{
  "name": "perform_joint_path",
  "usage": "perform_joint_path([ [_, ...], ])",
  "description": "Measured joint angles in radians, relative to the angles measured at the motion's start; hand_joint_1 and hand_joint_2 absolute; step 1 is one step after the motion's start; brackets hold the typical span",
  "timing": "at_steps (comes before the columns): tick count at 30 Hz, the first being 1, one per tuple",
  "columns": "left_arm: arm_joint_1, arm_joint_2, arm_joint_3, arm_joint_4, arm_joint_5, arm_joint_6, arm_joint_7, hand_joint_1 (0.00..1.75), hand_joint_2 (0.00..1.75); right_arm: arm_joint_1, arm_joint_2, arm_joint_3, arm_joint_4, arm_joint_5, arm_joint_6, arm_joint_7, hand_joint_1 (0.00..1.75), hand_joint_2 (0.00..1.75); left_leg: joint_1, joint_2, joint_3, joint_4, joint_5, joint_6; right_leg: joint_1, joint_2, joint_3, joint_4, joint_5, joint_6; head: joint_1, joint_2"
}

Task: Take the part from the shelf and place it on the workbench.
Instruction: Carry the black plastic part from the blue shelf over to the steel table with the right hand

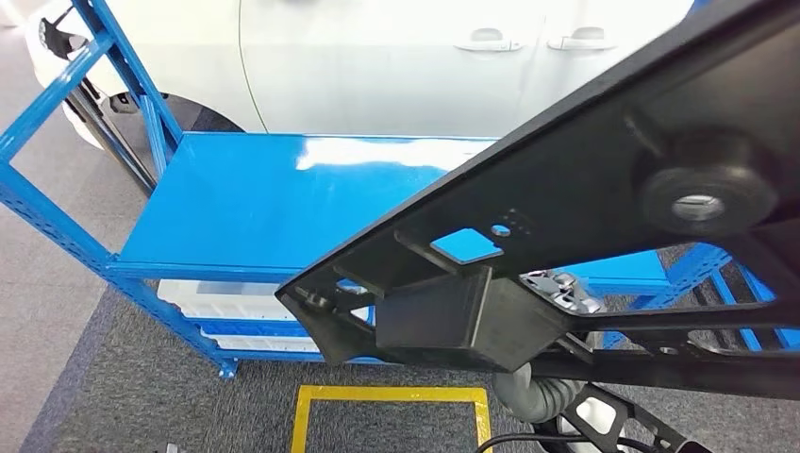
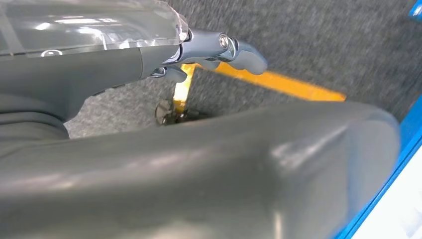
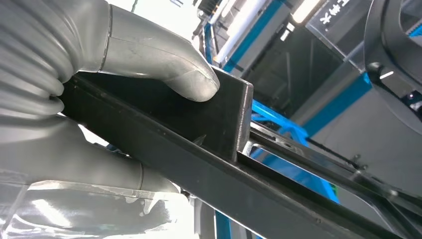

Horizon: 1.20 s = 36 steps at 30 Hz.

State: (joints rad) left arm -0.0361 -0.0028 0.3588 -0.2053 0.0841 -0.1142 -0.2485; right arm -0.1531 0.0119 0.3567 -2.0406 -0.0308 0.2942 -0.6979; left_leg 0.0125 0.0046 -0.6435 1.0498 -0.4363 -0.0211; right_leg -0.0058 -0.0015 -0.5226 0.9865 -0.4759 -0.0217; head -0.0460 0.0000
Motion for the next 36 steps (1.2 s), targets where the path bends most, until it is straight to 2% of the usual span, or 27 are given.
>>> perform_joint_path([
  [2,0.000,-0.001,0.001,0.000,-0.003,-0.004,-0.001,0.00,0.00,0.003,-0.001,-0.007,-0.004,-0.011,0.011,0.000,1.75,1.75,0.001,-0.001,-0.036,0.118,-0.097,-0.005,0.002,-0.002,-0.024,0.000,0.019,-0.009,0.000,0.000],
  [3,0.000,-0.001,0.001,0.000,-0.004,-0.005,-0.001,0.00,0.00,0.005,-0.001,-0.011,-0.005,-0.015,0.015,0.000,1.75,1.75,0.002,-0.001,-0.052,0.184,-0.133,-0.007,0.003,-0.002,-0.037,0.003,0.029,-0.010,0.000,0.000],
  [4,0.000,-0.001,0.001,0.000,-0.004,-0.005,-0.002,0.00,0.00,0.008,-0.002,-0.013,-0.005,-0.017,0.018,0.000,1.75,1.75,0.002,-0.001,-0.056,0.230,-0.147,-0.009,0.004,-0.002,-0.052,0.006,0.038,-0.010,0.000,0.000],
  [5,0.000,-0.001,0.001,0.000,-0.005,-0.006,-0.002,0.00,0.00,0.010,-0.002,-0.016,-0.005,-0.020,0.020,0.000,1.75,1.75,0.002,-0.001,-0.044,0.242,-0.139,-0.009,0.005,-0.001,-0.066,0.010,0.046,-0.009,0.000,0.000],
  [6,0.000,-0.002,0.001,0.000,-0.006,-0.006,-0.001,0.00,0.00,0.012,-0.003,-0.019,-0.005,-0.024,0.023,0.001,1.75,1.75,0.002,-0.001,-0.012,0.215,-0.116,-0.008,0.005,-0.001,-0.080,0.014,0.053,-0.007,0.000,0.000],
  [8,-0.003,-0.002,0.001,0.000,-0.008,-0.006,0.000,0.00,0.00,0.015,-0.004,-0.029,-0.005,-0.034,0.029,0.001,1.75,1.75,0.001,-0.001,0.088,0.083,-0.080,-0.002,0.006,-0.001,-0.104,0.024,0.067,0.000,0.000,0.000],
  [9,-0.004,-0.003,0.001,0.000,-0.009,-0.006,0.000,0.00,0.00,0.015,-0.004,-0.034,-0.005,-0.036,0.031,0.001,1.75,1.75,-0.001,-0.002,0.132,0.018,-0.078,0.003,0.007,-0.001,-0.112,0.028,0.073,0.005,0.000,0.000],
  [11,-0.006,-0.004,0.002,0.000,-0.012,-0.005,0.002,0.00,0.00,0.012,-0.004,-0.042,-0.005,-0.030,0.025,0.001,1.75,1.75,-0.008,-0.004,0.168,-0.048,-0.088,0.015,0.007,-0.002,-0.119,0.031,0.087,0.016,0.000,0.000],
  [13,-0.006,-0.008,0.003,0.000,-0.014,-0.003,0.004,0.00,0.00,0.008,-0.007,-0.049,-0.005,-0.024,0.015,0.001,1.75,1.75,-0.007,-0.004,0.156,-0.054,-0.073,0.028,0.006,-0.001,-0.123,0.029,0.101,0.029,0.000,0.000],
  [14,-0.006,-0.011,0.003,0.000,-0.015,-0.003,0.006,0.00,0.00,0.006,-0.008,-0.052,-0.005,-0.026,0.012,0.001,1.75,1.75,-0.005,-0.002,0.148,-0.056,-0.062,0.035,0.005,0.001,-0.130,0.035,0.091,0.035,0.000,0.000],
  [15,-0.007,-0.014,0.004,0.000,-0.016,-0.002,0.006,0.00,0.00,0.005,-0.010,-0.056,-0.005,-0.029,0.012,0.001,1.75,1.75,-0.002,0.000,0.138,-0.059,-0.050,0.042,0.004,0.002,-0.140,0.058,0.062,0.040,0.000,0.000],
  [16,-0.008,-0.016,0.004,0.000,-0.016,-0.002,0.006,0.00,0.00,0.004,-0.012,-0.059,-0.005,-0.032,0.015,0.001,1.75,1.75,-0.001,0.002,0.126,-0.061,-0.038,0.047,0.001,0.003,-0.155,0.101,0.015,0.044,0.000,0.000],
  [18,-0.008,-0.017,0.007,0.000,-0.017,-0.002,0.006,0.00,0.00,0.003,-0.016,-0.063,-0.004,-0.041,0.032,0.001,1.75,1.75,-0.001,0.003,0.096,-0.060,-0.014,0.051,-0.001,0.003,-0.189,0.229,-0.082,0.050,0.000,0.000],
  [19,-0.008,-0.018,0.009,0.000,-0.017,-0.002,0.006,0.00,0.00,0.003,-0.018,-0.064,-0.002,-0.046,0.043,0.001,1.75,1.75,-0.002,0.004,0.081,-0.059,-0.003,0.051,-0.002,0.002,-0.197,0.285,-0.104,0.053,0.000,0.000],
  [20,-0.008,-0.019,0.011,0.000,-0.017,-0.002,0.005,0.00,0.00,0.003,-0.020,-0.066,0.000,-0.052,0.053,0.001,1.75,1.75,-0.002,0.004,0.065,-0.057,0.009,0.049,-0.002,0.002,-0.191,0.312,-0.101,0.054,0.000,0.000],
  [21,-0.008,-0.021,0.013,0.000,-0.017,-0.002,0.005,0.00,0.00,0.003,-0.023,-0.067,0.003,-0.057,0.062,0.001,1.75,1.75,-0.002,0.004,0.049,-0.056,0.019,0.048,-0.002,0.002,-0.166,0.303,-0.079,0.053,0.000,0.000],
  [23,-0.007,-0.025,0.016,0.000,-0.020,-0.004,0.003,0.00,0.00,0.003,-0.026,-0.070,0.009,-0.066,0.077,0.001,1.75,1.75,-0.002,0.003,0.026,-0.051,0.037,0.042,-0.001,0.002,-0.066,0.186,-0.036,0.046,0.000,0.000],
  [25,-0.007,-0.028,0.018,0.000,-0.024,-0.006,-0.001,0.00,0.00,0.002,-0.028,-0.073,0.013,-0.074,0.092,0.001,1.75,1.75,-0.004,0.002,0.013,-0.046,0.051,0.033,0.004,0.003,0.028,0.049,-0.038,0.035,0.000,0.000],
  [26,-0.007,-0.029,0.019,0.000,-0.025,-0.007,-0.002,0.00,0.00,0.002,-0.029,-0.076,0.014,-0.077,0.098,0.001,1.75,1.75,-0.005,0.002,0.010,-0.046,0.058,0.027,0.007,0.003,0.050,0.013,-0.047,0.029,0.000,0.000],
  [28,-0.006,-0.030,0.022,0.001,-0.027,-0.008,-0.007,0.00,0.00,0.004,-0.029,-0.082,0.016,-0.081,0.110,0.001,1.75,1.75,-0.004,0.002,0.006,-0.049,0.073,0.014,0.009,0.002,0.046,-0.002,-0.040,0.015,0.000,0.000],
  [29,-0.005,-0.030,0.024,0.001,-0.027,-0.009,-0.009,0.00,0.00,0.004,-0.029,-0.084,0.018,-0.083,0.119,0.001,1.75,1.75,-0.003,0.002,0.001,-0.044,0.066,0.009,0.007,0.000,0.039,-0.004,-0.030,0.007,0.000,0.000],
  [30,-0.004,-0.031,0.025,0.001,-0.027,-0.009,-0.012,0.00,0.00,0.005,-0.029,-0.086,0.021,-0.083,0.129,0.001,1.75,1.75,-0.002,0.001,-0.008,-0.024,0.041,0.004,0.005,-0.001,0.030,-0.006,-0.019,-0.001,0.000,0.000],
  [31,-0.003,-0.032,0.027,0.001,-0.026,-0.009,-0.015,0.00,0.00,0.006,-0.029,-0.087,0.023,-0.083,0.141,0.001,1.75,1.75,-0.001,0.000,-0.024,0.018,-0.002,0.001,0.003,-0.003,0.019,-0.008,-0.007,-0.007,0.000,0.000],
  [33,-0.002,-0.033,0.029,0.002,-0.026,-0.010,-0.018,0.00,0.00,0.007,-0.027,-0.091,0.028,-0.083,0.162,0.001,1.75,1.75,0.000,0.000,-0.061,0.151,-0.102,-0.006,0.006,-0.004,-0.010,-0.006,0.015,-0.014,0.000,0.000],
  [34,-0.003,-0.033,0.029,0.002,-0.026,-0.009,-0.018,0.00,0.00,0.008,-0.025,-0.093,0.031,-0.083,0.170,0.001,1.75,1.75,0.000,0.000,-0.073,0.212,-0.128,-0.009,0.007,-0.004,-0.026,-0.004,0.026,-0.015,0.000,0.000],
  [35,-0.003,-0.033,0.030,0.002,-0.026,-0.008,-0.019,0.00,0.00,0.008,-0.024,-0.095,0.034,-0.083,0.175,0.001,1.75,1.75,0.000,0.000,-0.070,0.246,-0.129,-0.010,0.009,-0.004,-0.042,0.000,0.036,-0.015,0.000,0.000],
  [36,-0.003,-0.033,0.030,0.002,-0.026,-0.006,-0.018,0.00,0.00,0.008,-0.022,-0.096,0.036,-0.083,0.180,0.001,1.75,1.75,0.000,0.000,-0.051,0.246,-0.110,-0.009,0.010,-0.003,-0.058,0.004,0.044,-0.014,0.000,0.000],
])
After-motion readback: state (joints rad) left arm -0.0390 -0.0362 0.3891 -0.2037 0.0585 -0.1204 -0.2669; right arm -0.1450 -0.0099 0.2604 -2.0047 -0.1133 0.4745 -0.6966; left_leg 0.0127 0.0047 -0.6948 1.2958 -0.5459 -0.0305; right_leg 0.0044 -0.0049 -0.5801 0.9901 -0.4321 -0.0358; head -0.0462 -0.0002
